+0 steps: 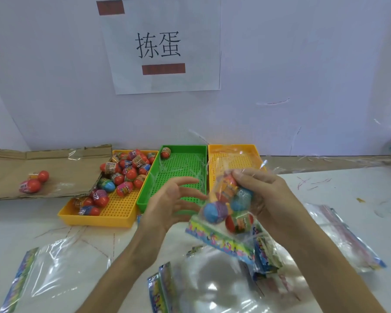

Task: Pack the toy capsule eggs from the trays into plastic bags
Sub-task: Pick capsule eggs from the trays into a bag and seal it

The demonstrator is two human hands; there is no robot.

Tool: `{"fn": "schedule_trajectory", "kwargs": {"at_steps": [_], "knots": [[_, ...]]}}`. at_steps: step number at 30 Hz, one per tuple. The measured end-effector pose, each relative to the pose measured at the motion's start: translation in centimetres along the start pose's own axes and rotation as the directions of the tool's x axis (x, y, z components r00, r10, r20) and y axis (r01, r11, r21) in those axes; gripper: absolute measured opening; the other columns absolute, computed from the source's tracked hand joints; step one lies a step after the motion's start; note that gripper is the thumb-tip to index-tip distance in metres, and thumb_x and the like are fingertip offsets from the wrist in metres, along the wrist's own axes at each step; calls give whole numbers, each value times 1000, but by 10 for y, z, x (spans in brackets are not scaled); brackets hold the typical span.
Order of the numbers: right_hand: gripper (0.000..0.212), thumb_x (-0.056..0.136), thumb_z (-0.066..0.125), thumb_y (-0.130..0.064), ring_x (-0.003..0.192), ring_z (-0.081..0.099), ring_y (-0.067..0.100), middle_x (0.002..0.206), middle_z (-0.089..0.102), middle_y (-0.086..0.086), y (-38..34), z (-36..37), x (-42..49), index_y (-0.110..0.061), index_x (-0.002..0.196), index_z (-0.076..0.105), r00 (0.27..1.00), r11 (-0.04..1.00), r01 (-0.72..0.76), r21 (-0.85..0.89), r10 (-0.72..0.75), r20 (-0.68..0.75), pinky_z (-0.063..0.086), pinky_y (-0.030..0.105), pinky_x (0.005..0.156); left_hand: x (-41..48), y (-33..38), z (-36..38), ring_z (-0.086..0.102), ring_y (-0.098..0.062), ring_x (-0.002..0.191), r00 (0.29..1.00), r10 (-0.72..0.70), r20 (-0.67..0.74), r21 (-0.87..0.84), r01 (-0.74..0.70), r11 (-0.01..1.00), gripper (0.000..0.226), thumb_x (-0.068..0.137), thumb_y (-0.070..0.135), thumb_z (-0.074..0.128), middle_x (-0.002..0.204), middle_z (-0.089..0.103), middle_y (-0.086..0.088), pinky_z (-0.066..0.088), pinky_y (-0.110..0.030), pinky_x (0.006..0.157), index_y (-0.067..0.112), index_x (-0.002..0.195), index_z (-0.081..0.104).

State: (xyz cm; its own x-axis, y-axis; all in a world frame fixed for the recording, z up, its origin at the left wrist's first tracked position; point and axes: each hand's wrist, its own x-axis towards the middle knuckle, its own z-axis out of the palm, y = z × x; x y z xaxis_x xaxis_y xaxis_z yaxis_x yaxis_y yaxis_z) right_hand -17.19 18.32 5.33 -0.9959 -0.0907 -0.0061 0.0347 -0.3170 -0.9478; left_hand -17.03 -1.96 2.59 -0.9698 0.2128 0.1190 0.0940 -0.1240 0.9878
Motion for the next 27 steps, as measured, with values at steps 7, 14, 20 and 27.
{"fn": "schedule_trajectory", "kwargs": {"at_steps": [7, 14, 20, 27], "knots": [[23, 73, 79, -30, 79, 74, 24, 88, 77, 13, 16, 20, -9, -11, 87, 81, 993, 968, -15, -250, 45, 114, 59, 29, 66, -7, -8, 7, 72, -24, 86, 1000, -31, 4, -92, 31, 995, 24, 79, 27, 81, 99, 75, -11, 61, -33, 70, 17, 101, 79], [36, 71, 85, -42, 94, 73, 23, 103, 71, 12, 19, 25, -7, -20, 99, 77, 1000, 993, 2, -120, 1, 25, 60, 36, 69, -12, -3, 10, 70, -10, 73, 979, -36, -202, -302, -27, 953, 19, 73, 25, 73, 82, 72, -3, 56, -23, 58, 22, 90, 81], [27, 63, 79, -41, 77, 71, 11, 83, 75, 0, 23, 25, -6, -19, 79, 79, 993, 984, 78, -160, -91, -71, 54, 20, 58, -15, 4, 13, 70, -9, 73, 972, -31, -232, -365, -57, 929, 19, 80, 24, 68, 82, 72, -1, 56, -22, 59, 23, 94, 81], [11, 71, 79, -28, 69, 66, 10, 74, 70, -2, 24, 23, -5, -17, 75, 78, 982, 982, 167, -85, -174, -77, 50, 21, 52, -12, 8, 19, 73, -22, 107, 991, -125, -45, -404, 96, 910, 70, 68, 59, 79, 119, 75, 0, 61, -28, 73, 29, 130, 65]]}}
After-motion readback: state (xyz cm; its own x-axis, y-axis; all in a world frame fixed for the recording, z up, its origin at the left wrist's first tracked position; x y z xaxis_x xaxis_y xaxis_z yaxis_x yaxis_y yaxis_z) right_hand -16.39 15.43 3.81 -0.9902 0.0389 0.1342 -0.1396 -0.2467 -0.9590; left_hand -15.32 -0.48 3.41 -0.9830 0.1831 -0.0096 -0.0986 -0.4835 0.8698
